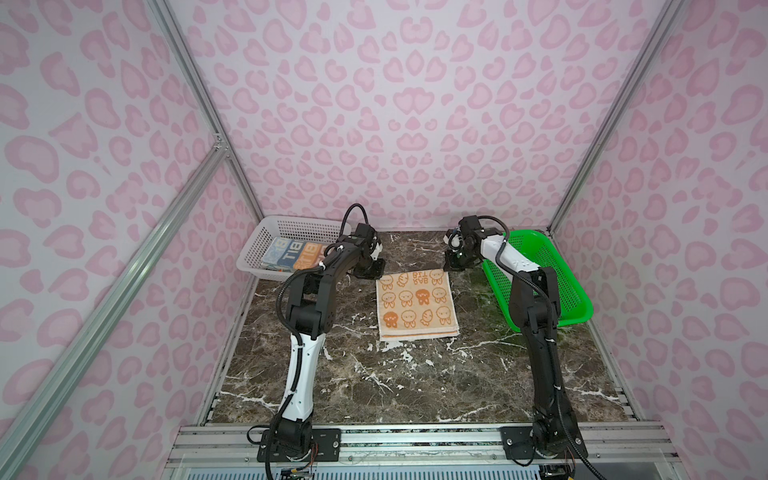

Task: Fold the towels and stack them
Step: 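Fold the far edge toward the robot with both grippers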

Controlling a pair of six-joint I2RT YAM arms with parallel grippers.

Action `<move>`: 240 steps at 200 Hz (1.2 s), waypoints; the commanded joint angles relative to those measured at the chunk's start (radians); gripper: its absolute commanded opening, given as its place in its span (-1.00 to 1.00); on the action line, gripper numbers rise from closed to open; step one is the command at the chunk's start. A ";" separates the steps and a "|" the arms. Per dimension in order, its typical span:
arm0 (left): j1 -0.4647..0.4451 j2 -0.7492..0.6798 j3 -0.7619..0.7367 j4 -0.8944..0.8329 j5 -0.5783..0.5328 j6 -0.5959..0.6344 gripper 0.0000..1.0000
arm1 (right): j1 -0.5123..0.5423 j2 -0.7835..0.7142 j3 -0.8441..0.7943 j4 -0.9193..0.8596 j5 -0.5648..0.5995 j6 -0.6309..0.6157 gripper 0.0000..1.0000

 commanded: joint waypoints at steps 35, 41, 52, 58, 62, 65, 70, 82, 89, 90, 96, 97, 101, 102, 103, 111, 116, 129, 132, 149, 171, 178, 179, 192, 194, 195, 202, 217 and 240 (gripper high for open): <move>0.002 -0.125 -0.047 -0.016 -0.024 0.049 -0.94 | -0.009 -0.092 -0.080 0.005 -0.005 0.033 -1.00; 0.003 -0.140 -0.062 -0.010 -0.024 0.046 -0.94 | -0.009 -0.105 -0.091 0.008 -0.007 0.038 -1.00; 0.002 -0.169 -0.089 0.003 -0.020 0.041 -0.94 | -0.008 -0.126 -0.123 0.017 -0.007 0.045 -1.00; 0.000 -0.188 -0.108 0.012 -0.019 0.038 -0.94 | -0.007 -0.147 -0.141 0.023 -0.005 0.051 -1.00; -0.001 -0.200 -0.121 0.017 -0.019 0.035 -0.94 | -0.008 -0.162 -0.153 0.025 -0.002 0.056 -1.00; -0.002 -0.210 -0.130 0.024 -0.019 0.032 -0.94 | -0.008 -0.169 -0.163 0.028 0.002 0.061 -1.00; -0.006 -0.228 -0.151 0.031 -0.019 0.027 -0.94 | -0.007 -0.185 -0.180 0.031 0.006 0.067 -1.00; -0.012 -0.268 -0.196 0.049 -0.019 0.014 -0.94 | -0.010 -0.222 -0.223 0.042 0.013 0.082 -1.00; -0.017 -0.292 -0.223 0.059 -0.019 0.005 -0.94 | -0.008 -0.243 -0.251 0.052 0.015 0.093 -1.00; -0.018 -0.294 -0.227 0.060 -0.019 0.004 -0.94 | -0.008 -0.246 -0.255 0.053 0.015 0.095 -1.00; -0.023 -0.314 -0.251 0.069 -0.020 -0.004 -0.94 | -0.008 -0.267 -0.280 0.060 0.013 0.102 -1.00; -0.024 -0.317 -0.257 0.071 -0.021 -0.006 -0.94 | -0.008 -0.270 -0.284 0.061 0.013 0.104 -1.00; -0.028 -0.332 -0.277 0.078 -0.025 -0.014 -0.94 | -0.008 -0.280 -0.301 0.066 0.012 0.108 -1.00; -0.030 -0.336 -0.281 0.080 -0.026 -0.016 -0.94 | -0.009 -0.283 -0.306 0.067 0.012 0.108 -1.00; -0.030 -0.339 -0.285 0.082 -0.026 -0.018 -0.94 | -0.008 -0.287 -0.310 0.069 0.013 0.111 -1.00; -0.039 -0.368 -0.326 0.096 -0.032 -0.034 -0.94 | -0.006 -0.312 -0.344 0.075 0.019 0.122 -1.00; -0.045 -0.386 -0.350 0.107 -0.032 -0.042 -0.94 | -0.005 -0.325 -0.364 0.079 0.021 0.127 -1.00; -0.062 -0.432 -0.419 0.134 -0.040 -0.068 -0.94 | -0.001 -0.359 -0.421 0.092 0.029 0.140 -1.00; -0.066 -0.441 -0.432 0.139 -0.040 -0.072 -0.94 | -0.002 -0.366 -0.432 0.093 0.031 0.142 -1.00; -0.090 -0.485 -0.506 0.157 -0.058 -0.100 -0.94 | 0.005 -0.411 -0.507 0.113 0.042 0.159 -1.00; -0.110 -0.530 -0.590 0.183 -0.075 -0.134 -0.94 | 0.012 -0.473 -0.614 0.155 0.048 0.183 -1.00; -0.112 -0.543 -0.615 0.195 -0.084 -0.142 -0.94 | 0.015 -0.487 -0.633 0.163 0.048 0.184 -1.00; -0.113 -0.544 -0.619 0.197 -0.084 -0.142 -0.94 | 0.015 -0.490 -0.633 0.164 0.048 0.184 -1.00; -0.112 -0.557 -0.646 0.202 -0.107 -0.156 -0.94 | 0.025 -0.512 -0.707 0.169 0.056 0.183 -1.00; -0.112 -0.557 -0.649 0.201 -0.111 -0.158 -0.94 | 0.026 -0.515 -0.713 0.171 0.057 0.183 -1.00; -0.112 -0.558 -0.651 0.200 -0.113 -0.160 -0.94 | 0.027 -0.517 -0.717 0.172 0.058 0.183 -1.00; -0.112 -0.564 -0.652 0.198 -0.116 -0.166 -0.94 | 0.032 -0.530 -0.742 0.180 0.063 0.185 -1.00; -0.116 -0.579 -0.697 0.205 -0.110 -0.181 -0.94 | 0.041 -0.552 -0.789 0.197 0.071 0.198 -1.00; -0.128 -0.606 -0.740 0.224 -0.101 -0.204 -0.94 | 0.055 -0.578 -0.839 0.215 0.083 0.204 -1.00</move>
